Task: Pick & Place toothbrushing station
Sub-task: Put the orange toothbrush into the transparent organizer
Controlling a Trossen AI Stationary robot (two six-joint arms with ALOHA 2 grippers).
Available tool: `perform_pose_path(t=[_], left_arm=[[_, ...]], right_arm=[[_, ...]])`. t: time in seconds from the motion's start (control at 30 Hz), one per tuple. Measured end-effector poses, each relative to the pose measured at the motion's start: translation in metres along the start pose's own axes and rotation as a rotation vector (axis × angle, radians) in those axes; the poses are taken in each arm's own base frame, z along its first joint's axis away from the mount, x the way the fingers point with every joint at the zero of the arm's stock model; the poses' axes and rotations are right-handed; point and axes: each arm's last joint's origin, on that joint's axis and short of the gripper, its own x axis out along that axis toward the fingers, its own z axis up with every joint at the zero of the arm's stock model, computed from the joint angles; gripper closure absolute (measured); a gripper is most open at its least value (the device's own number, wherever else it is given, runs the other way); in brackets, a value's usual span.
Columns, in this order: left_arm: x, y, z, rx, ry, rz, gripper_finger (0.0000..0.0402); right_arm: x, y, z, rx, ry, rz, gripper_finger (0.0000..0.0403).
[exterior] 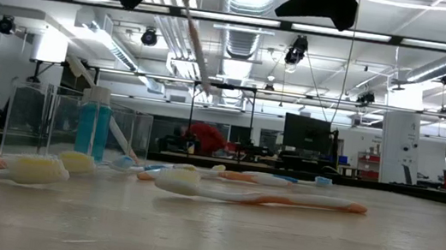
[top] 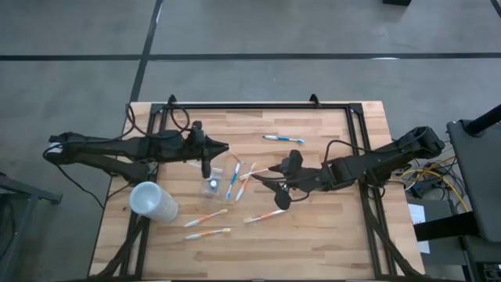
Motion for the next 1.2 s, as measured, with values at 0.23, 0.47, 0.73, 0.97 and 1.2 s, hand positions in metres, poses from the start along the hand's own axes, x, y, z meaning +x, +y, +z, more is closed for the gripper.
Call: perform_pose_path(t=[0.23,0.47,0.73,0.97,1.2], left_arm=[[-0.008,0.004,-0.009,-0.017,0.110,0.029,0.0376],[-0.025,0.008,-0.005,-0.007,0.096,0.049,0.0375],[-0.045,0.016,-0.004,-0.004,0.101,0.136,0.0374],[-0.050,0.019,-0.008,0.010,0.142,0.169,0.0374],[-0.046,0.019,-0.016,0.004,0.216,0.188,0.0374]], right_arm=[[0.000,-0.001,-0.001,-0.008,0.013,-0.008,0.0141],[0.001,-0.003,-0.001,-0.007,0.016,-0.016,0.0147],[0.002,-0.004,-0.002,-0.007,0.018,-0.020,0.0138],[0.002,-0.004,-0.002,-0.008,0.018,-0.020,0.0138],[0.002,-0.004,-0.002,-0.008,0.018,-0.019,0.0148]])
